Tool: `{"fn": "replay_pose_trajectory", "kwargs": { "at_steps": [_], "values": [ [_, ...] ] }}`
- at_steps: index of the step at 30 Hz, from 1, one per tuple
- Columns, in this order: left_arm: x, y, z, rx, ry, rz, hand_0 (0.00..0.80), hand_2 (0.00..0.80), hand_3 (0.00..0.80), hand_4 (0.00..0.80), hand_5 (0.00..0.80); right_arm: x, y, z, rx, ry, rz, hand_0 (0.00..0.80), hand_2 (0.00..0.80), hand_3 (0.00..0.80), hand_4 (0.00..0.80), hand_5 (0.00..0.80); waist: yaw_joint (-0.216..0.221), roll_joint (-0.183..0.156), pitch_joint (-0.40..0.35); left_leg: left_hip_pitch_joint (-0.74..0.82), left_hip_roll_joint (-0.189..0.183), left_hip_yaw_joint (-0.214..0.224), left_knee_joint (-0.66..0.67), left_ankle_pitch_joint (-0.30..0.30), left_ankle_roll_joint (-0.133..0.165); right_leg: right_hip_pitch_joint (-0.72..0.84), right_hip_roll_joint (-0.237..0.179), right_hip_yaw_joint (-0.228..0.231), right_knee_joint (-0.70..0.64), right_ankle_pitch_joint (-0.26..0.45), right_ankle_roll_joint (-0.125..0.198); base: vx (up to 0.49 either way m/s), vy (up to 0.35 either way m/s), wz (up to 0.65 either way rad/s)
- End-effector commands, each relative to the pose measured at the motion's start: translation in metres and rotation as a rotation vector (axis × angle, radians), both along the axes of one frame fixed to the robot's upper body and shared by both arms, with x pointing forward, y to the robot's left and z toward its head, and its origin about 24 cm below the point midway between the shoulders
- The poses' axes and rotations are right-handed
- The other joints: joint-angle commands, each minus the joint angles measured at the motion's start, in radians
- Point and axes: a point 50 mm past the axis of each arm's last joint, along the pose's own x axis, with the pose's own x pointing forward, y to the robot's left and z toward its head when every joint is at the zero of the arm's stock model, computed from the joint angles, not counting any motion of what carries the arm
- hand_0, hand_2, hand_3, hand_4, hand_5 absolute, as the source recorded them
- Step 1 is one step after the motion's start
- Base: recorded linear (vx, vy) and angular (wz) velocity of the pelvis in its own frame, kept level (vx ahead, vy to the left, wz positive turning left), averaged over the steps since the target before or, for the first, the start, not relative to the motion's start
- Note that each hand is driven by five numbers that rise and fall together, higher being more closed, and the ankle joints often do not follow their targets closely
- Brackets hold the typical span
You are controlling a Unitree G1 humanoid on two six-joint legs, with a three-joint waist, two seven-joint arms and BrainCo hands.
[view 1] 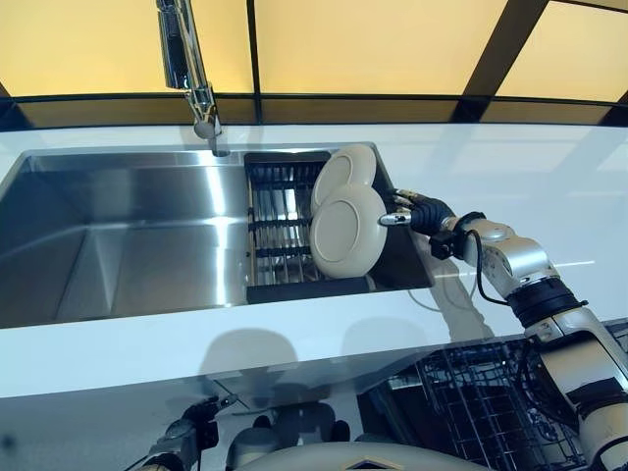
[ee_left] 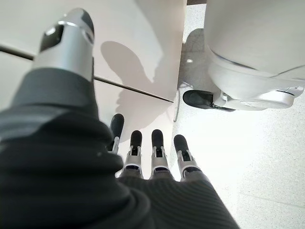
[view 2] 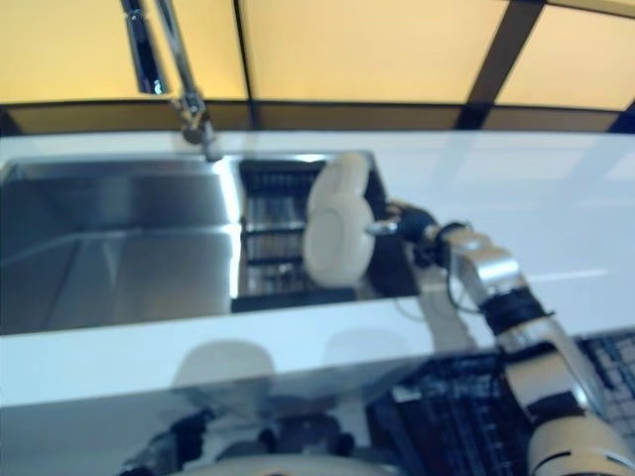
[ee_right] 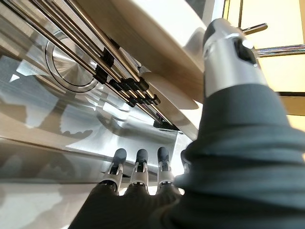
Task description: Take plates into dishwasher
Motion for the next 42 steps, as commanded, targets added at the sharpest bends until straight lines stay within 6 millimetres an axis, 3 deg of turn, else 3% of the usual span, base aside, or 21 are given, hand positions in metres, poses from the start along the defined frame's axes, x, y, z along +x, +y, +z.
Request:
{"fn": "replay_pose_trajectory", "kwargs": {
  "at_steps": [1, 42],
  "values": [
    [0.028, 0.003, 0.009, 0.031, -0.067, -0.074, 0.0, 0.0, 0.0, 0.0, 0.0, 0.016, 0.012, 0.03, -0.036, -0.074, 0.044, 0.0, 0.0, 0.0, 0.0, 0.0, 0.032, -0.03, -0.013, 0.021, 0.03, 0.005, 0.003, -0.045, -0.028, 0.015, -0.127, 0.009, 0.001, 0.029, 0.118, 0.0, 0.0, 0.0],
    [0.03, 0.0, 0.008, 0.043, -0.064, -0.067, 0.0, 0.0, 0.0, 0.0, 0.0, 0.007, 0.05, 0.034, -0.003, -0.026, 0.222, 0.0, 0.0, 0.0, 0.0, 0.0, 0.03, -0.042, -0.019, 0.025, 0.028, 0.008, 0.003, -0.04, -0.026, 0.026, -0.114, 0.014, 0.001, 0.02, 0.109, 0.0, 0.0, 0.0]
  ]
}}
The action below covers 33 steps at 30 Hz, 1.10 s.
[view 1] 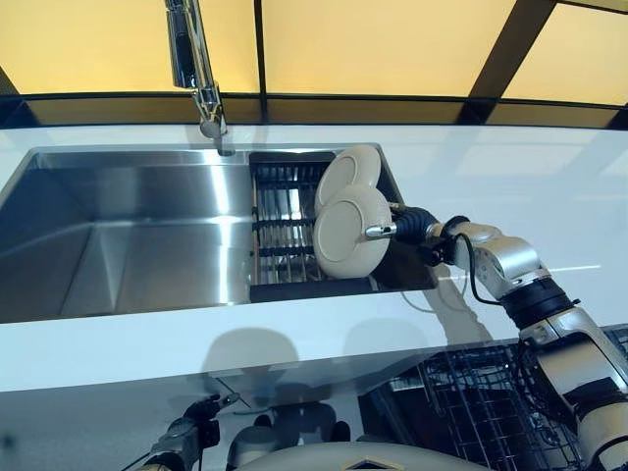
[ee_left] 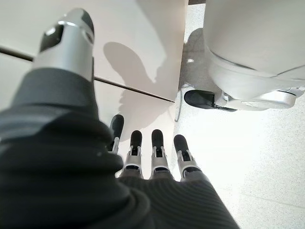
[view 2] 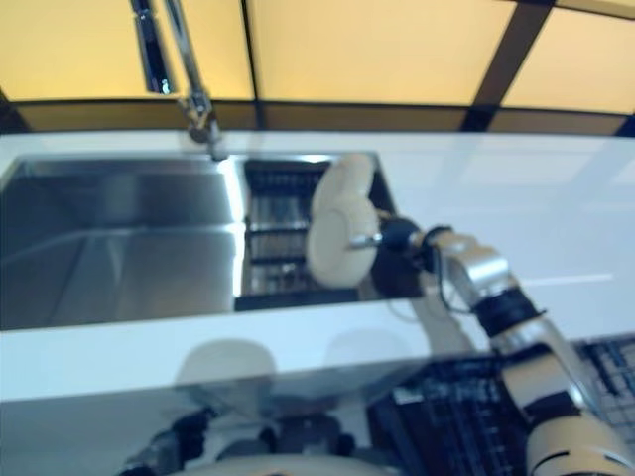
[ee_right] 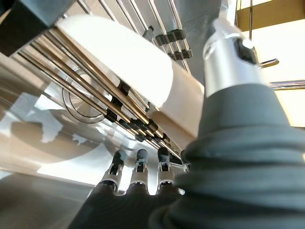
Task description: Take plates into dishwasher
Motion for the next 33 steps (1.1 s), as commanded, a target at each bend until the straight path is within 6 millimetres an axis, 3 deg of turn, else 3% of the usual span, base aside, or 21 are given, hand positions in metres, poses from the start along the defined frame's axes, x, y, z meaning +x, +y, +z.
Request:
{"fn": "replay_pose_trajectory", "kwargs": {
  "at_steps": [1, 2, 3, 6, 33],
  "values": [
    [0.027, 0.001, 0.007, 0.034, -0.056, -0.051, 0.0, 0.0, 0.0, 0.0, 0.0, 0.015, 0.025, 0.037, -0.006, -0.107, 0.094, 0.0, 0.0, 0.0, 0.0, 0.0, 0.013, -0.043, -0.019, 0.024, 0.028, 0.008, 0.002, -0.04, -0.026, 0.026, -0.115, 0.012, 0.001, 0.02, 0.109, 0.0, 0.0, 0.0],
    [0.026, 0.001, 0.007, 0.034, -0.055, -0.05, 0.0, 0.0, 0.0, 0.0, 0.0, 0.014, 0.024, 0.036, -0.012, -0.102, 0.094, 0.0, 0.0, 0.0, 0.0, 0.0, 0.013, -0.043, -0.019, 0.025, 0.028, 0.007, 0.002, -0.04, -0.026, 0.027, -0.116, 0.011, 0.001, 0.02, 0.109, 0.0, 0.0, 0.0],
    [0.026, 0.001, 0.007, 0.034, -0.053, -0.05, 0.0, 0.0, 0.0, 0.0, 0.0, 0.014, 0.025, 0.035, -0.014, -0.098, 0.096, 0.254, 0.254, 0.254, 0.254, 0.254, 0.015, -0.044, -0.021, 0.024, 0.028, 0.007, 0.002, -0.041, -0.025, 0.026, -0.115, 0.011, 0.001, 0.02, 0.109, 0.0, 0.0, 0.0],
    [0.026, 0.0, 0.006, 0.034, -0.054, -0.05, 0.0, 0.0, 0.0, 0.0, 0.0, 0.015, 0.025, 0.035, -0.03, -0.103, 0.092, 0.781, 0.781, 0.781, 0.781, 0.781, 0.019, -0.044, -0.02, 0.023, 0.028, 0.006, 0.002, -0.04, -0.025, 0.026, -0.115, 0.009, 0.001, 0.02, 0.109, 0.0, 0.0, 0.0],
    [0.023, 0.002, 0.006, 0.04, -0.055, -0.048, 0.0, 0.0, 0.0, 0.0, 0.0, 0.021, 0.011, 0.069, -0.04, -0.259, 0.013, 0.8, 0.8, 0.8, 0.8, 0.8, 0.006, -0.044, -0.019, 0.027, 0.03, 0.012, 0.002, -0.041, -0.027, 0.026, -0.109, 0.018, 0.001, 0.02, 0.109, 0.0, 0.0, 0.0]
  ]
}}
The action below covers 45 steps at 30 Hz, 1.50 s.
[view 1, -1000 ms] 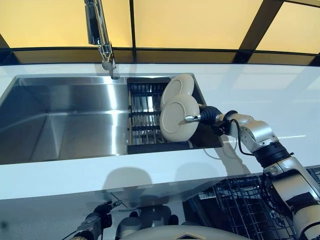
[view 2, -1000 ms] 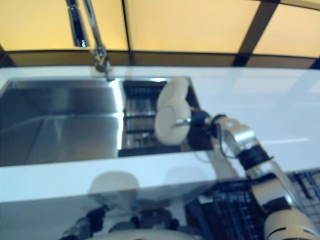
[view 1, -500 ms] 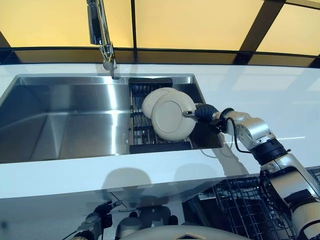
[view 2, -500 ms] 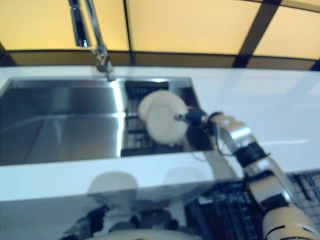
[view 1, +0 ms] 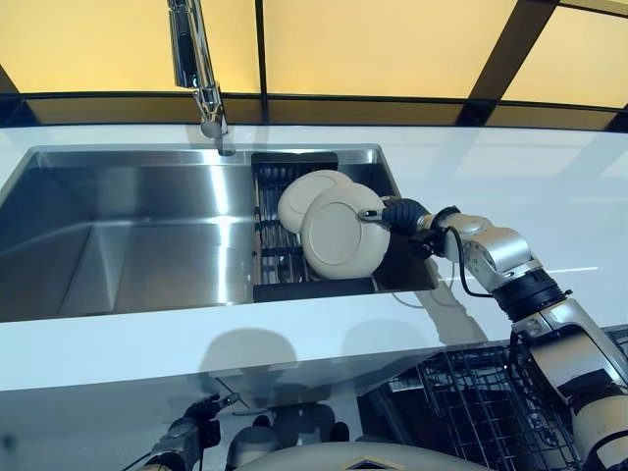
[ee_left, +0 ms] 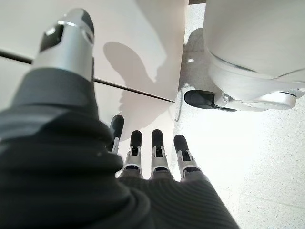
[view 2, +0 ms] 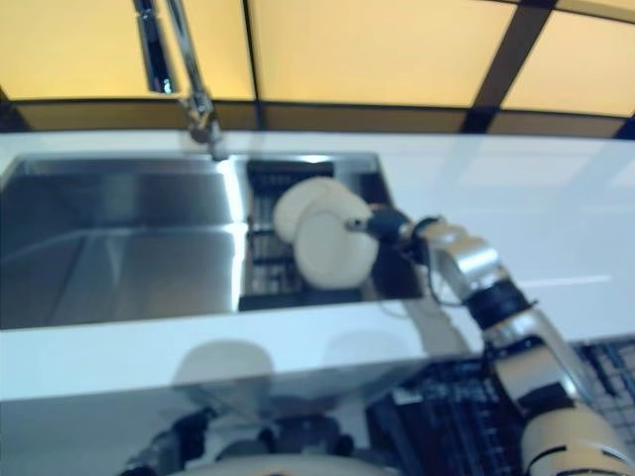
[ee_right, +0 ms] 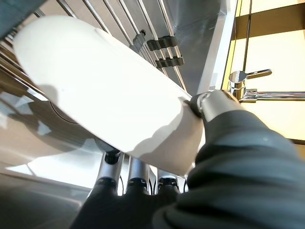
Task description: Take plates into dishwasher
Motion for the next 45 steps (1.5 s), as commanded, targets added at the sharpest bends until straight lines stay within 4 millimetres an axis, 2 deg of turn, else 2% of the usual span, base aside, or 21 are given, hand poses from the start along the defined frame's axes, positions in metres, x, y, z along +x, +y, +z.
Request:
{"fn": "replay_pose_trajectory", "kwargs": {
  "at_steps": [1, 11, 20, 26, 30, 32, 40, 45],
  "values": [
    [0.024, 0.003, 0.007, 0.035, -0.057, -0.049, 0.0, 0.0, 0.0, 0.0, 0.0, 0.014, -0.001, 0.053, -0.003, -0.199, 0.003, 0.8, 0.8, 0.8, 0.8, 0.8, 0.006, -0.039, -0.017, 0.027, 0.03, 0.012, 0.002, -0.041, -0.027, 0.026, -0.109, 0.017, 0.001, 0.02, 0.109, 0.0, 0.0, 0.0],
    [0.021, 0.006, 0.006, 0.032, -0.054, -0.046, 0.0, 0.0, 0.0, 0.0, 0.0, 0.007, 0.001, 0.079, 0.237, -0.27, 0.018, 0.8, 0.8, 0.8, 0.8, 0.8, -0.011, -0.04, -0.022, 0.032, 0.032, 0.021, 0.002, -0.046, -0.025, 0.025, -0.104, 0.027, 0.001, 0.017, 0.109, 0.0, 0.0, 0.0],
    [0.016, 0.007, 0.005, 0.033, -0.049, -0.045, 0.0, 0.0, 0.0, 0.0, 0.0, 0.007, -0.025, 0.103, 0.274, -0.398, -0.09, 0.8, 0.8, 0.8, 0.8, 0.8, -0.025, -0.043, -0.034, 0.036, 0.035, 0.031, 0.002, -0.052, -0.024, 0.022, -0.1, 0.036, 0.001, 0.016, 0.111, 0.0, 0.0, 0.0],
    [0.014, 0.007, 0.005, 0.031, -0.05, -0.029, 0.0, 0.0, 0.0, 0.0, 0.0, 0.005, -0.056, 0.117, 0.166, -0.494, -0.209, 0.8, 0.8, 0.8, 0.8, 0.8, -0.043, -0.047, -0.041, 0.038, 0.034, 0.041, 0.002, -0.056, -0.023, 0.018, -0.095, 0.049, 0.001, 0.016, 0.112, -0.004, 0.007, -0.04],
    [0.014, 0.008, 0.005, 0.031, -0.05, -0.015, 0.0, 0.0, 0.0, 0.0, 0.0, 0.002, -0.074, 0.119, 0.076, -0.519, -0.262, 0.8, 0.8, 0.8, 0.8, 0.8, -0.055, -0.049, -0.044, 0.038, 0.034, 0.048, 0.002, -0.058, -0.021, 0.013, -0.092, 0.057, 0.001, 0.018, 0.113, -0.008, 0.013, -0.1],
    [0.012, 0.009, 0.005, 0.035, -0.047, -0.01, 0.0, 0.0, 0.0, 0.0, 0.0, -0.001, -0.089, 0.119, 0.02, -0.525, -0.309, 0.8, 0.8, 0.8, 0.8, 0.8, -0.062, -0.051, -0.045, 0.037, 0.033, 0.052, 0.002, -0.058, -0.019, 0.01, -0.089, 0.063, 0.001, 0.019, 0.113, -0.007, 0.004, -0.02],
    [0.009, 0.015, 0.006, 0.044, -0.048, 0.011, 0.0, 0.0, 0.0, 0.0, 0.0, -0.018, -0.15, 0.111, -0.13, -0.483, -0.476, 0.8, 0.8, 0.8, 0.8, 0.8, -0.095, -0.053, -0.04, 0.037, 0.037, 0.074, 0.002, -0.062, -0.015, -0.006, -0.082, 0.089, 0.001, 0.026, 0.116, -0.021, 0.005, -0.11],
    [0.009, 0.017, 0.007, 0.044, -0.06, 0.032, 0.0, 0.0, 0.0, 0.0, 0.0, -0.033, -0.179, 0.101, -0.194, -0.44, -0.543, 0.8, 0.8, 0.8, 0.8, 0.8, -0.118, -0.053, -0.039, 0.037, 0.042, 0.091, 0.002, -0.065, -0.013, -0.018, -0.079, 0.107, 0.001, 0.031, 0.122, -0.019, 0.012, -0.16]
  ]
}}
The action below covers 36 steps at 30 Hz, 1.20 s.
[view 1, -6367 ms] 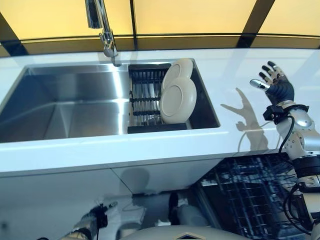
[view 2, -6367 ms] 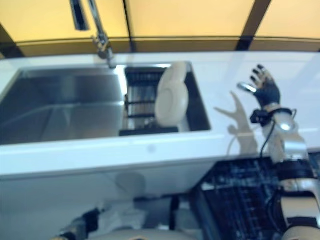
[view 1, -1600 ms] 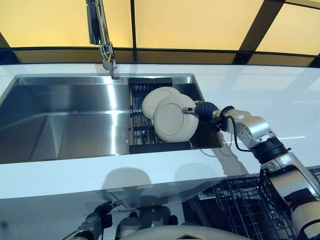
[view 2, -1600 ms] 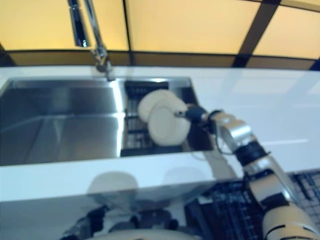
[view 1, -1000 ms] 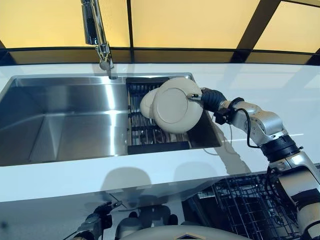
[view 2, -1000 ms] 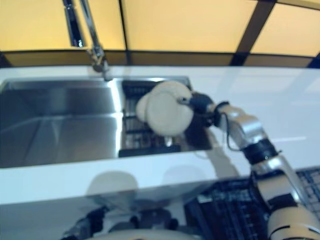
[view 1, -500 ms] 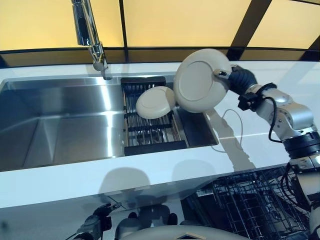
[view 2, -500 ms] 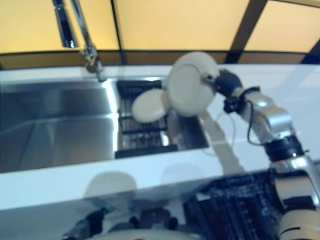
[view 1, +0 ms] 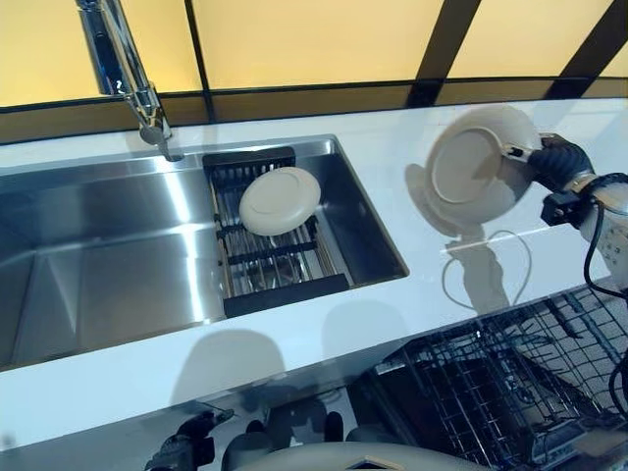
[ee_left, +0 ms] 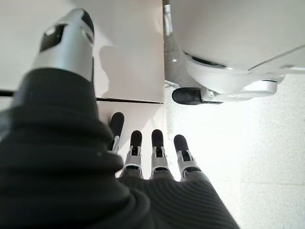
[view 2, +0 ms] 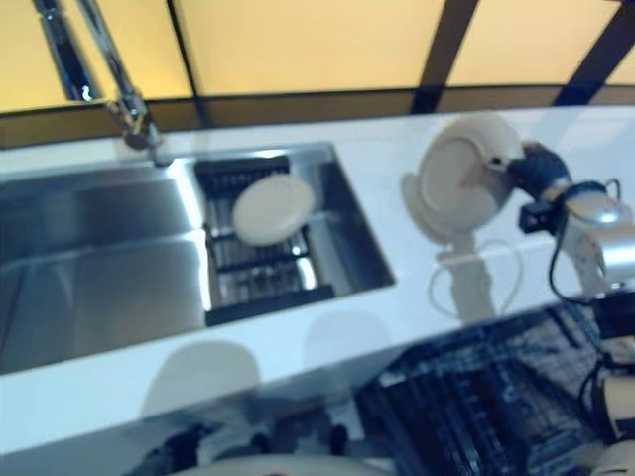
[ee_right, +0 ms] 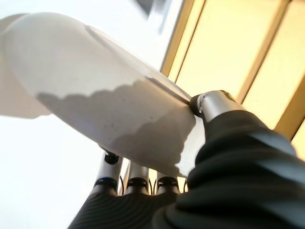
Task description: Take plates into dishwasher
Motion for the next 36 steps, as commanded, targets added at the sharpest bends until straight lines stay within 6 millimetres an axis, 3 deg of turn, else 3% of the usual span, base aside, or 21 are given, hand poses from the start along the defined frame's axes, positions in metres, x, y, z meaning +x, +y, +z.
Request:
{"fn": "replay_pose_trajectory", "kwargs": {
  "at_steps": [1, 7, 24, 36],
  "values": [
    [0.039, 0.011, 0.012, 0.032, -0.127, 0.001, 0.0, 0.0, 0.0, 0.0, 0.0, -0.009, -0.021, 0.022, -0.061, -0.092, -0.037, 0.8, 0.8, 0.8, 0.8, 0.8, -0.01, -0.029, -0.047, 0.022, 0.042, 0.007, 0.002, -0.049, -0.015, 0.01, -0.084, 0.023, 0.001, 0.024, 0.116, -0.01, 0.003, -0.06],
    [0.038, 0.014, 0.013, 0.036, -0.13, 0.02, 0.0, 0.0, 0.0, 0.0, 0.0, -0.031, -0.048, 0.005, -0.109, -0.031, -0.109, 0.8, 0.8, 0.8, 0.8, 0.8, -0.034, -0.032, -0.042, 0.023, 0.046, 0.023, 0.002, -0.05, -0.011, 0.0, -0.078, 0.044, 0.001, 0.029, 0.119, -0.012, 0.0, -0.13],
    [0.034, 0.02, 0.014, 0.042, -0.148, 0.062, 0.0, 0.0, 0.0, 0.0, 0.0, -0.075, -0.092, -0.042, -0.125, 0.129, -0.289, 0.8, 0.8, 0.8, 0.8, 0.8, -0.063, -0.035, -0.03, 0.02, 0.05, 0.042, 0.002, -0.057, -0.004, -0.017, -0.069, 0.075, 0.003, 0.036, 0.123, -0.001, 0.0, -0.05],
    [0.036, 0.025, 0.017, 0.052, -0.163, 0.079, 0.0, 0.0, 0.0, 0.0, 0.0, -0.104, -0.115, -0.046, -0.268, 0.178, -0.367, 0.8, 0.8, 0.8, 0.8, 0.8, -0.081, -0.038, -0.019, 0.015, 0.049, 0.051, 0.002, -0.056, -0.001, -0.028, -0.065, 0.088, 0.008, 0.04, 0.128, -0.006, -0.004, -0.01]
  ]
}}
